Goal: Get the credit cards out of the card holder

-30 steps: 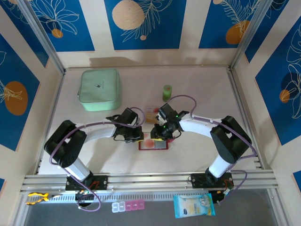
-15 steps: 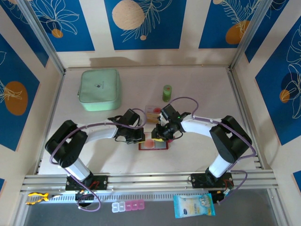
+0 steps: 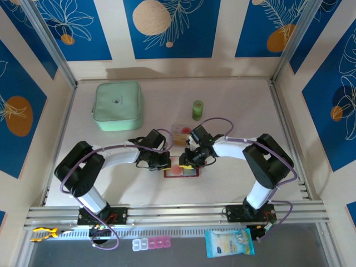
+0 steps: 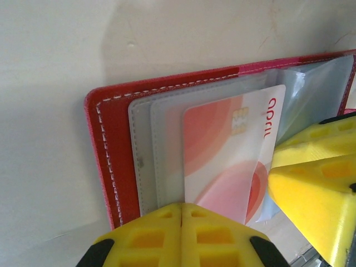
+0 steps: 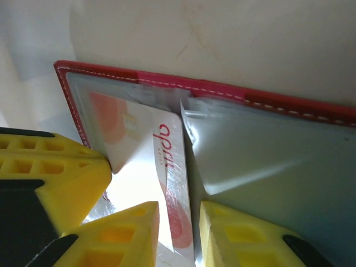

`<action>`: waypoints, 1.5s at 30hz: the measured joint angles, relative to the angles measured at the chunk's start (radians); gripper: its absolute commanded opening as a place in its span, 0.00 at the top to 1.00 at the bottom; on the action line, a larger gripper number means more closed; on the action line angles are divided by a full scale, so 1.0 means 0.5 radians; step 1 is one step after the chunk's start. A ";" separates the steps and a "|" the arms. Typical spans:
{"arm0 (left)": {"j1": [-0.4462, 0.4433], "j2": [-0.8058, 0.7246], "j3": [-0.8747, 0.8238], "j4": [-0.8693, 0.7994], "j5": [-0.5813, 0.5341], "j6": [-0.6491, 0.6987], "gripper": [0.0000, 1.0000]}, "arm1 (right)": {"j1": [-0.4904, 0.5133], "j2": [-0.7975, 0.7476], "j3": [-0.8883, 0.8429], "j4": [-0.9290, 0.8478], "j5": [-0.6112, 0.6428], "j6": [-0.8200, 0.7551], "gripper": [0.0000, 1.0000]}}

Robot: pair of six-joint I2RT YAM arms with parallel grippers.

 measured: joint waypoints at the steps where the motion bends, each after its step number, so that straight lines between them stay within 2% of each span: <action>1: 0.000 0.001 0.001 0.000 0.000 0.000 0.97 | -0.003 0.000 -0.005 0.011 -0.011 0.004 0.75; 12: 0.000 0.012 0.019 -0.014 0.000 0.000 0.96 | -0.021 0.003 -0.050 0.137 -0.117 0.054 0.79; 30: 0.000 0.013 0.022 -0.019 -0.007 0.001 0.97 | -0.042 -0.043 -0.079 0.134 -0.117 0.066 0.88; 45: 0.000 0.016 0.022 -0.021 -0.008 0.001 0.97 | -0.139 -0.272 -0.159 -0.024 -0.058 -0.040 0.92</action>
